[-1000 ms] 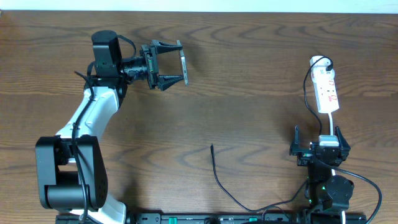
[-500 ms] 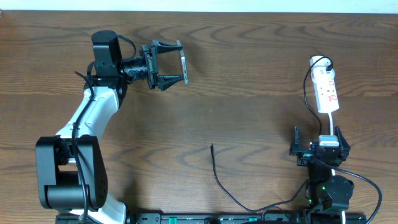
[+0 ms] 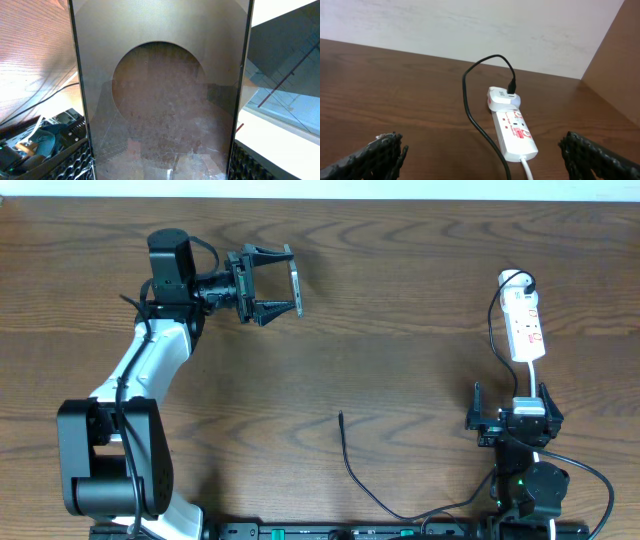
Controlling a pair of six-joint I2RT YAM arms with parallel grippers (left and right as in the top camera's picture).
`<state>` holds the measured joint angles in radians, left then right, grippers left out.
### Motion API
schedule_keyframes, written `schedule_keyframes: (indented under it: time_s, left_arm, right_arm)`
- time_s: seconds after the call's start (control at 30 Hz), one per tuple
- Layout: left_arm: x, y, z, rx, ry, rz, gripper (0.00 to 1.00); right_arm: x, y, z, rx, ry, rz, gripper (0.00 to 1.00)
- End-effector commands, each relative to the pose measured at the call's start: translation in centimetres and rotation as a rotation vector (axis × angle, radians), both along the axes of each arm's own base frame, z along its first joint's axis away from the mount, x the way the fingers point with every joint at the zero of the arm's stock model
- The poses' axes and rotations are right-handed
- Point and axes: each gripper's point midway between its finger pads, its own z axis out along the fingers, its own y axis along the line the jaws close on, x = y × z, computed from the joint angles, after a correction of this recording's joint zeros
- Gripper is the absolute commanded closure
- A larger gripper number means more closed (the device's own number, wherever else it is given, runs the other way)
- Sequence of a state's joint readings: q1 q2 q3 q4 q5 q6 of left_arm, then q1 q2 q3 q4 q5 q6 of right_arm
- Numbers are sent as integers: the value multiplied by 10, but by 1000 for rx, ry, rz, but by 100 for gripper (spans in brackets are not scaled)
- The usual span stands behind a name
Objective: Plug charger to phone and switch on socket
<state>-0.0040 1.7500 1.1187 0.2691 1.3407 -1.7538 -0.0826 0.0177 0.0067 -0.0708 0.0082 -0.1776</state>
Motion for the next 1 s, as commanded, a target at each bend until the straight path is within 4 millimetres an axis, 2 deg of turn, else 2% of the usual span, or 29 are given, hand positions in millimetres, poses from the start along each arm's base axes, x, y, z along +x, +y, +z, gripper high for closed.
schedule_keyframes:
  time_s: [0.0, 0.27, 0.8, 0.97]
  left_arm:
    - [-5, -2, 28, -10, -97, -35, 93]
    - [-5, -2, 28, 10, -178, -43, 93]
    - [1, 0, 25, 158, -669, -69, 93]
    - [4, 2, 17, 214, -759, -60, 93]
  right_arm:
    - [0, 0, -1, -11, 4, -3, 1]
    - [0, 0, -1, -11, 4, -3, 1]
    - [0, 0, -1, -11, 4, -3, 1]
    - [0, 0, -1, -11, 4, -2, 1]
